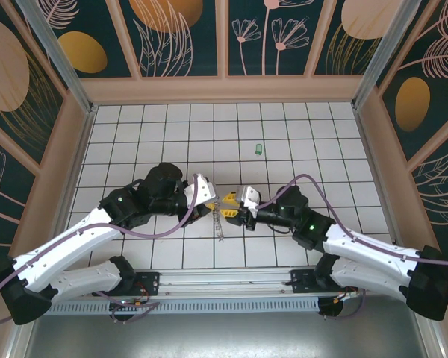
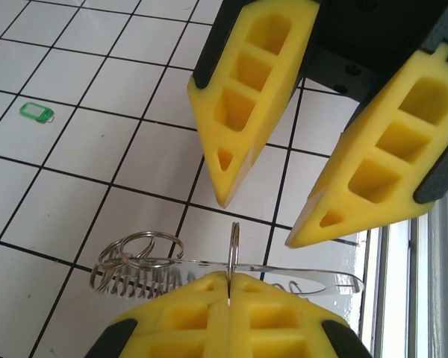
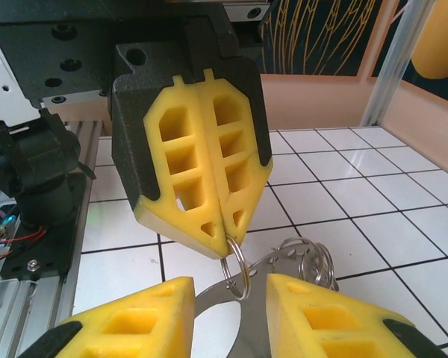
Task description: Put the keys on the keyring
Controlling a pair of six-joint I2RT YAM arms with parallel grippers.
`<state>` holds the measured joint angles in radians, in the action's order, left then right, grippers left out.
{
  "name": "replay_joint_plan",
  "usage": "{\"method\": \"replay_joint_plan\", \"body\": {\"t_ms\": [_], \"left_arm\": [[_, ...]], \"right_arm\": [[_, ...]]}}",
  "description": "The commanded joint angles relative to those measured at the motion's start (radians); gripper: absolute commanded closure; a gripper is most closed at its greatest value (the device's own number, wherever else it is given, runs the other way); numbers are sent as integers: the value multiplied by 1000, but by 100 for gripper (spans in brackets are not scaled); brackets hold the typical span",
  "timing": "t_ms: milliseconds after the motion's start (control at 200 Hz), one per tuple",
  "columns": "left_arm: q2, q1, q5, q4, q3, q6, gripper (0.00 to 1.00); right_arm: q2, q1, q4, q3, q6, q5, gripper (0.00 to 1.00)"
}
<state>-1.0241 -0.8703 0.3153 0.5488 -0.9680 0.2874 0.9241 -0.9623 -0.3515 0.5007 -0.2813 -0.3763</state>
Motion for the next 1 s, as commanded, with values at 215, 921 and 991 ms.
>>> {"method": "replay_joint_plan", "body": {"t_ms": [215,921,991], "left_arm": [[-8,-19,23,0,-36,19,100],[77,-29,69,-206,83,-58,91],[108,-29,100,-294,125,-98,85]], "right_arm": [[32,-8,-3,49,-25,-27,72],[-6,-9,-75,10,-13,-48,100],[-23,-9,-128,-11,15,-79,100]]}}
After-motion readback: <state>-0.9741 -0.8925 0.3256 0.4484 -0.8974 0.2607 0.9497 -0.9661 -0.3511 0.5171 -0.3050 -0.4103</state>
